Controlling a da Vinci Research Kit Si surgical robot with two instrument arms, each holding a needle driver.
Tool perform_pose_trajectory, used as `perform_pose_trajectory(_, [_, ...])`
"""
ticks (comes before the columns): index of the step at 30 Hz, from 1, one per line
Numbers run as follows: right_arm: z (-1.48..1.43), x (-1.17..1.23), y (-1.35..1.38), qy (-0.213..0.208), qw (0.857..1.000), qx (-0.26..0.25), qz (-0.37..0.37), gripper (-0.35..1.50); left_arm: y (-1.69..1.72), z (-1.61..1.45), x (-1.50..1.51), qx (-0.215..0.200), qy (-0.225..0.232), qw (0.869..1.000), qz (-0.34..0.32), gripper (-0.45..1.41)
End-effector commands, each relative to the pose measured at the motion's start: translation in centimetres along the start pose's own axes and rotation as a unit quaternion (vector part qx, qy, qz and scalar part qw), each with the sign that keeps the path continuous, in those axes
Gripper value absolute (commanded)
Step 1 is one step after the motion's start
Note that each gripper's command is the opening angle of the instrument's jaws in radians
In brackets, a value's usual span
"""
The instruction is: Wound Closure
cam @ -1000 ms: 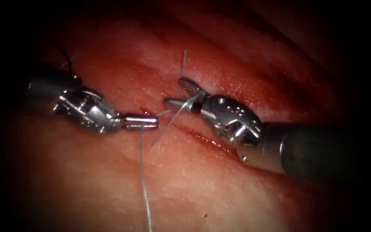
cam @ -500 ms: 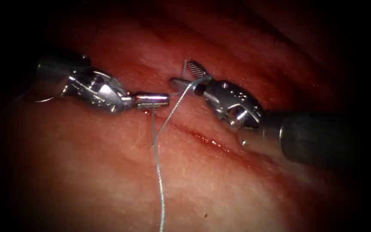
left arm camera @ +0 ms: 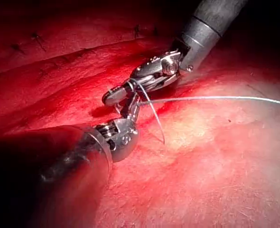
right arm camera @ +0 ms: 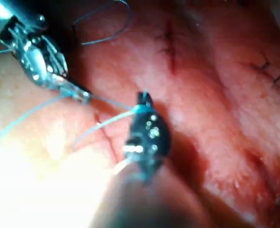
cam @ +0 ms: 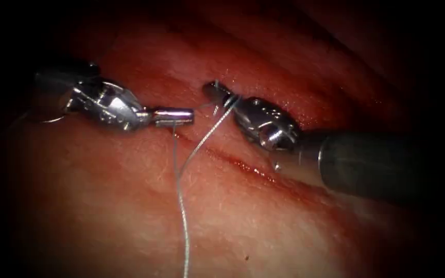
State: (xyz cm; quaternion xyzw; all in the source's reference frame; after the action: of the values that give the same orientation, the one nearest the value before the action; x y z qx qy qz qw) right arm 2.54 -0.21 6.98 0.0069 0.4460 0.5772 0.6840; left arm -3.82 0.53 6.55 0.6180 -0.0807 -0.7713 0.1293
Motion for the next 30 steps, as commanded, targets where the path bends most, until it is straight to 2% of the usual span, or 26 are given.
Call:
perform_pose_trajectory(1, [0.00, -0.04, -0.07, 0.011, 1.000, -0.014, -0.022, -0.35, 0.02, 0.04, -0.05, 0.001, -0.004, 1.000, -0.016, -0.45])
perform_pose_trajectory(3, [-0.06, -0.02, -0.12, 0.023, 0.998, -0.037, -0.038, -0.35, -0.06, -0.02, -0.11, 0.007, -0.010, 0.999, -0.037, -0.45])
perform_pose_trajectory(8, [-0.16, -0.10, -0.31, 0.044, 0.995, -0.045, -0.076, -0.35, -0.36, -0.08, -0.39, 0.014, -0.042, 0.997, -0.071, -0.45])
perform_pose_trajectory(14, [-0.20, -0.22, -0.54, 0.047, 0.993, -0.025, -0.106, -0.35, -0.80, 0.02, -0.79, 0.010, -0.058, 0.993, -0.104, -0.45])
perform_pose_trajectory(21, [-0.43, -0.44, -0.87, 0.044, 0.991, -0.024, -0.126, -0.35, -1.27, 0.24, -0.99, 0.019, -0.061, 0.990, -0.124, -0.45])
perform_pose_trajectory(30, [-0.79, -0.63, -1.13, 0.031, 0.989, -0.010, -0.144, -0.35, -1.59, 0.34, -1.13, 0.030, -0.065, 0.989, -0.132, -0.45])
